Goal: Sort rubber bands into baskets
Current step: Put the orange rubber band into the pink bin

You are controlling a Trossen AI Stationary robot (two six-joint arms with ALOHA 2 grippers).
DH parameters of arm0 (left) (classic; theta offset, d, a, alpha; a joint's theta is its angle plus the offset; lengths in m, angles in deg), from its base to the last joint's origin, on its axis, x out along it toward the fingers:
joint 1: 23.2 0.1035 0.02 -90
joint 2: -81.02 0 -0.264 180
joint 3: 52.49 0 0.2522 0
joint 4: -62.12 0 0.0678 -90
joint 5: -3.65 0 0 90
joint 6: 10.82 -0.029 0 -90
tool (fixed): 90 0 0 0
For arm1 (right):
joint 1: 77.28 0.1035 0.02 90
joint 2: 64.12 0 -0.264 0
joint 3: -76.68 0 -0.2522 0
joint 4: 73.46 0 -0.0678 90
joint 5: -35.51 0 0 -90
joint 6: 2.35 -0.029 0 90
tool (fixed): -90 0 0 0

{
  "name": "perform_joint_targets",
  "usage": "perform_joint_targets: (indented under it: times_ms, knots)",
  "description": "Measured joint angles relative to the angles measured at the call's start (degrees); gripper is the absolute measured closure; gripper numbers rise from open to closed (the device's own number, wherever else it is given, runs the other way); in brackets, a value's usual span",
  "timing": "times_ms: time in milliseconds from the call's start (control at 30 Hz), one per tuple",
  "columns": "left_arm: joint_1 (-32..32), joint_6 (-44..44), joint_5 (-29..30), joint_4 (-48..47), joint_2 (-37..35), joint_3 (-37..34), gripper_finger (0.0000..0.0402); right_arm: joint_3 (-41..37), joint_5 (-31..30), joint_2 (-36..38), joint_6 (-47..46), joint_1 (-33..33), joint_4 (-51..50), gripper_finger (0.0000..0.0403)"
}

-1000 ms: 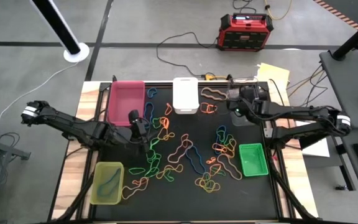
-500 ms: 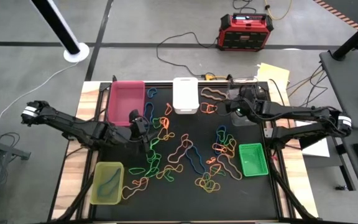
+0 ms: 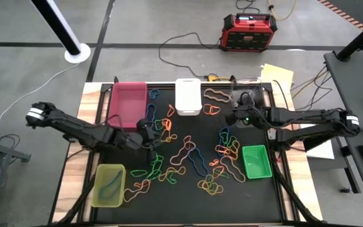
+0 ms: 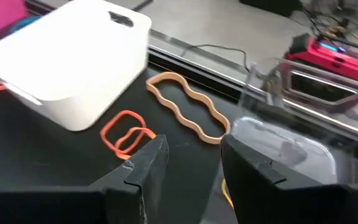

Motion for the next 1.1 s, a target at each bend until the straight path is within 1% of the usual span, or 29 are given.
perform_joint_targets:
  times_ms: [167, 300, 433, 567, 667, 800, 1100]
  knots:
    - [3.9, 0.8, 0.2, 0.9, 5.3, 0.5, 0.0242, 0.0, -0.4, -0.3, 3.0, 1.6, 5.8, 0.0257]
    - [8.4, -3.1, 0.3, 0.9, 9.4, 2.0, 0.0242, 0.0, -0.4, -0.8, 6.6, 1.8, 9.6, 0.0257]
    - [14.1, -4.8, 0.3, 1.0, 13.0, 2.8, 0.0242, 0.0, -0.2, -0.8, 7.3, 1.8, 9.7, 0.0257]
    - [19.1, -6.2, -3.7, 2.2, 16.5, 2.7, 0.0242, 0.0, 0.1, -0.8, 8.9, 1.8, 9.4, 0.0257]
    - [20.1, -8.9, -6.8, 6.3, 19.2, 2.7, 0.0242, 0.0, 0.1, -0.8, 9.5, 1.9, 9.4, 0.0257]
    - [20.7, -9.6, -7.2, 7.4, 22.0, 3.5, 0.0239, 0.0, 0.1, -0.9, 9.8, 1.9, 9.4, 0.0257]
    - [22.2, -8.8, -7.1, 8.6, 28.6, 6.1, 0.0195, 0.0, 0.1, -0.9, 11.5, 2.0, 9.4, 0.0257]
